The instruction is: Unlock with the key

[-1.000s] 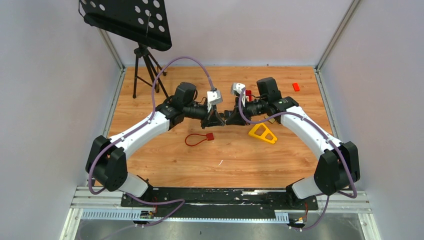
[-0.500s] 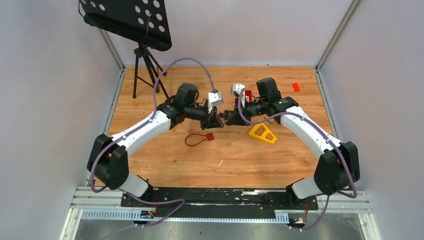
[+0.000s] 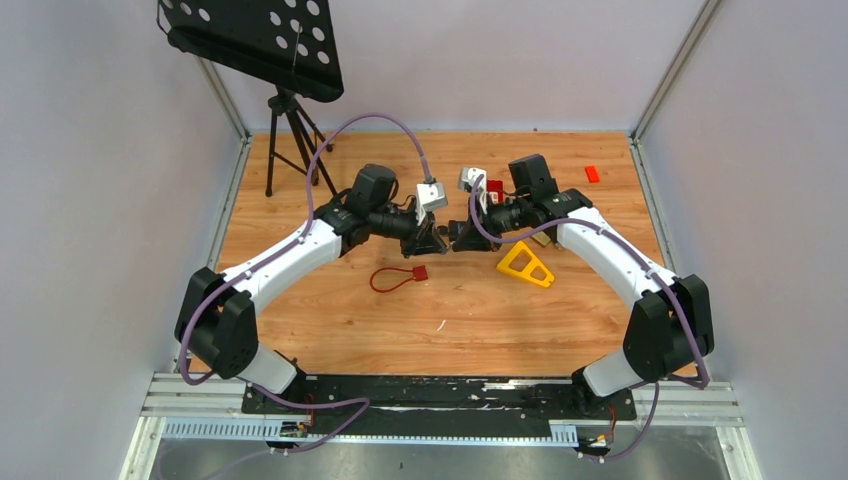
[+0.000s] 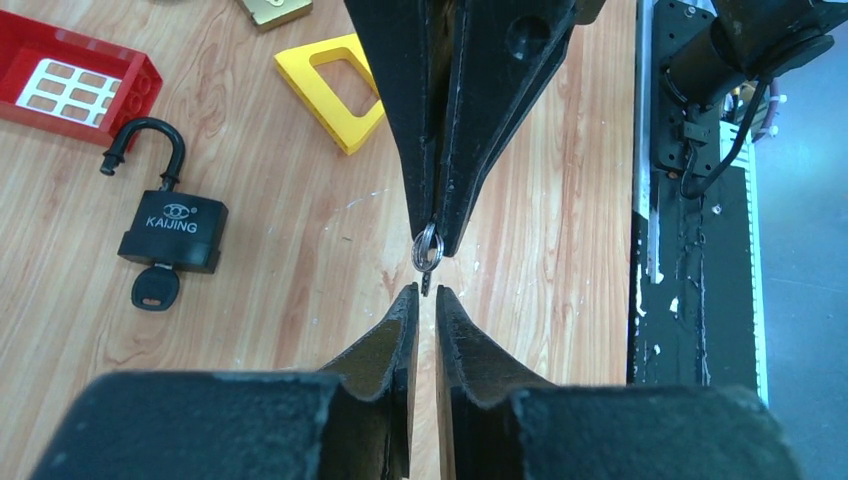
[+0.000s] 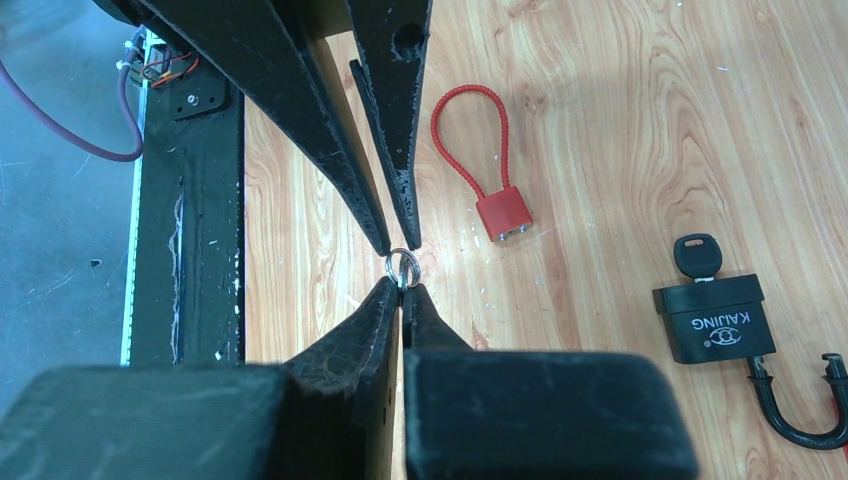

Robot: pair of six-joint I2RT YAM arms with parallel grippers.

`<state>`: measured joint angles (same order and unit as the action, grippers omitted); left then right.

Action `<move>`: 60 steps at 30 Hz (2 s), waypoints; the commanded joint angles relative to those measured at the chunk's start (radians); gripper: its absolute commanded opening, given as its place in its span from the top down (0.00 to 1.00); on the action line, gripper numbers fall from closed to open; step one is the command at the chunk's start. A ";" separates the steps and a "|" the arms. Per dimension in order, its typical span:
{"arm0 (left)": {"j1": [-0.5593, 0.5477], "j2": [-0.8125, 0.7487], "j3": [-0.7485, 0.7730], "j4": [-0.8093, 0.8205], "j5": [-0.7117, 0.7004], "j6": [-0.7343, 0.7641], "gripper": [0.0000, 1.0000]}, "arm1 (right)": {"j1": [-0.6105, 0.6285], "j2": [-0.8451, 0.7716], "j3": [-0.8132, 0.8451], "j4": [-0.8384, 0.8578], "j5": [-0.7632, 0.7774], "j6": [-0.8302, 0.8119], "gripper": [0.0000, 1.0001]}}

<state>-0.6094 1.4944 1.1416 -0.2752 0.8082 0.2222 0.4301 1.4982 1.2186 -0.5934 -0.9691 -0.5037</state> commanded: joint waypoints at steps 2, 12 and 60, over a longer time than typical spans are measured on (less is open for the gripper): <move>-0.018 0.018 0.057 -0.036 0.046 0.042 0.81 | -0.001 -0.002 0.040 0.010 -0.007 -0.011 1.00; -0.036 0.012 0.081 -0.029 -0.004 0.055 0.80 | -0.001 0.008 0.038 0.001 -0.016 -0.031 1.00; -0.046 0.085 0.082 0.029 -0.005 0.002 0.76 | -0.001 0.030 0.035 0.033 -0.042 0.031 1.00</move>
<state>-0.6361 1.5673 1.1988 -0.3046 0.8036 0.2440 0.4236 1.5383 1.2427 -0.6296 -0.9596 -0.4896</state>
